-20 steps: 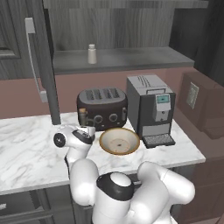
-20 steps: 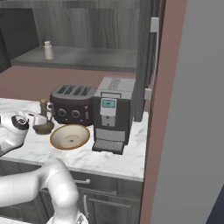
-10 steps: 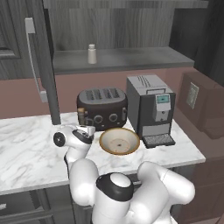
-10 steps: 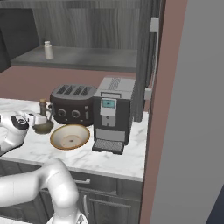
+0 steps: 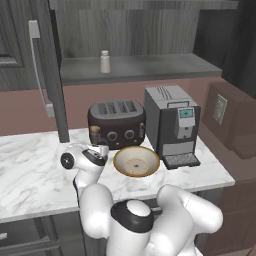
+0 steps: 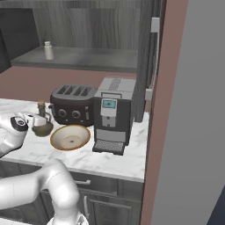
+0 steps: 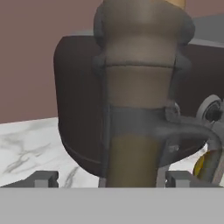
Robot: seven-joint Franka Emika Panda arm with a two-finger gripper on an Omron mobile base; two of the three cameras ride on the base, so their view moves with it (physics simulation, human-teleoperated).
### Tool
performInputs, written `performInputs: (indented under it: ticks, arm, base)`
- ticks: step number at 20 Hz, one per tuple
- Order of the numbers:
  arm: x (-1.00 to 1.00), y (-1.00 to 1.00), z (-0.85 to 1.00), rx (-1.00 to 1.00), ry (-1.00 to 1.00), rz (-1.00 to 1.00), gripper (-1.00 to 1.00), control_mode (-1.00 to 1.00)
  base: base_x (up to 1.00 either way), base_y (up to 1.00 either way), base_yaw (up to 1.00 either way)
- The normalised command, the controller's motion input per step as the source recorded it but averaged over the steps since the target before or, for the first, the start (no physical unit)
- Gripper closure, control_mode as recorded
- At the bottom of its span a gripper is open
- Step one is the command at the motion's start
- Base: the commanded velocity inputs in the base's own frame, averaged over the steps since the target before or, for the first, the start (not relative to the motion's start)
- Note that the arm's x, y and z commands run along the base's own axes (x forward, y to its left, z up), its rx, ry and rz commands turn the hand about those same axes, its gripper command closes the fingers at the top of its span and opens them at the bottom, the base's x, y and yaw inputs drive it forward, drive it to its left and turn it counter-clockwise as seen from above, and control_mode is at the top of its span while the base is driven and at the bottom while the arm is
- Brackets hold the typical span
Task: Retrieve the bottle and the shaker from the cabinet and place them next to the mixing bowl on the counter. Then add garlic from the fridge to the mixing bowl.
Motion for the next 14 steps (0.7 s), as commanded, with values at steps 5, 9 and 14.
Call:
performInputs:
  ticks: [5, 9, 14]
  arm:
    - [-0.13, 0.0, -0.06, 0.0, 0.0, 0.0, -1.0, -1.0]
    - [-0.25, 0.0, -0.11, 0.0, 0.0, 0.0, -1.0, -1.0]
    - [-0.26, 0.0, -0.18, 0.0, 0.0, 0.0, -1.0, -1.0]
  base:
    - [0.0, 0.0, 0.0]
    - [0.0, 0.0, 0.0]
    - [0.0, 0.0, 0.0]
